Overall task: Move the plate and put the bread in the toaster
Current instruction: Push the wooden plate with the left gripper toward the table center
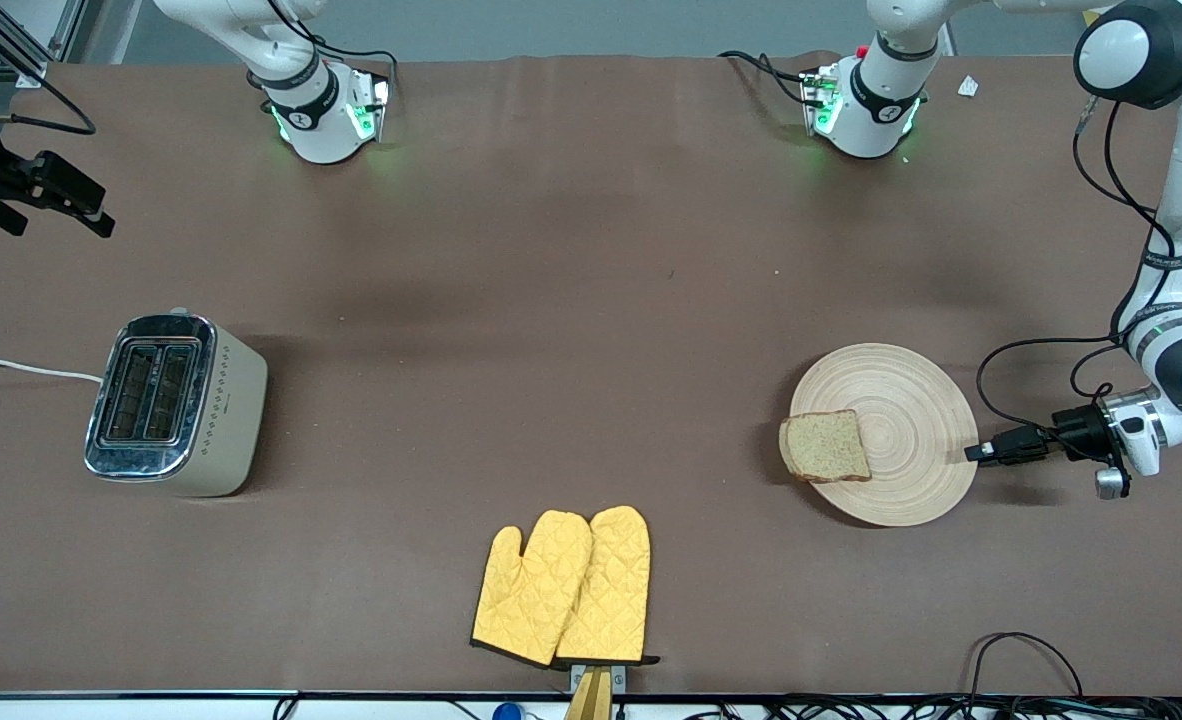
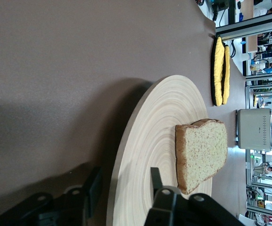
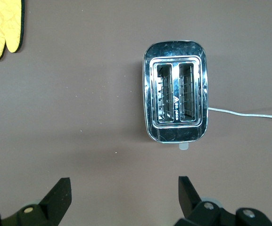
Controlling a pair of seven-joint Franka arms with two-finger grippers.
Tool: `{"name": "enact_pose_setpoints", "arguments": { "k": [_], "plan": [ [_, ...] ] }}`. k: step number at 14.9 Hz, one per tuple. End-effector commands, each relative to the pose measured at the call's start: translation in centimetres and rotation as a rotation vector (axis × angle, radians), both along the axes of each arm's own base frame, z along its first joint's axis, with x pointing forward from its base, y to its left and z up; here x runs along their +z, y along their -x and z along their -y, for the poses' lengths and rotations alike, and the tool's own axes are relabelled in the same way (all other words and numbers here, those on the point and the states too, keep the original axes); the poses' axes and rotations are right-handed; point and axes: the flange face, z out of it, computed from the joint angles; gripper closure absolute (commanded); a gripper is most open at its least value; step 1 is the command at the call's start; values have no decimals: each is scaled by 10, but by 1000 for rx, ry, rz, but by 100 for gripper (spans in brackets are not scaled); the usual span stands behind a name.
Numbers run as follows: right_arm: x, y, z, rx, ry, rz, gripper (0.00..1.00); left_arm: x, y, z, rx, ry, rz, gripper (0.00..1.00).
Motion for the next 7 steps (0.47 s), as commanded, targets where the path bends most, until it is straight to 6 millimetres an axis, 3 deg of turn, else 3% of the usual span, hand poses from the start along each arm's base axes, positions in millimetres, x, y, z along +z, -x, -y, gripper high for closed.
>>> {"name": "enact_pose_setpoints", "arguments": {
  "k": [1, 5, 7],
  "plan": [
    [2, 7, 0, 0, -8, 6, 0, 0, -3, 2, -11, 17, 19, 63],
    [1, 7, 1, -2, -8, 6, 0, -1, -3, 4, -16, 17, 17, 84],
    [1, 6, 0, 1, -7, 10, 0, -1, -3, 4, -18, 16, 18, 88]
  ]
}}
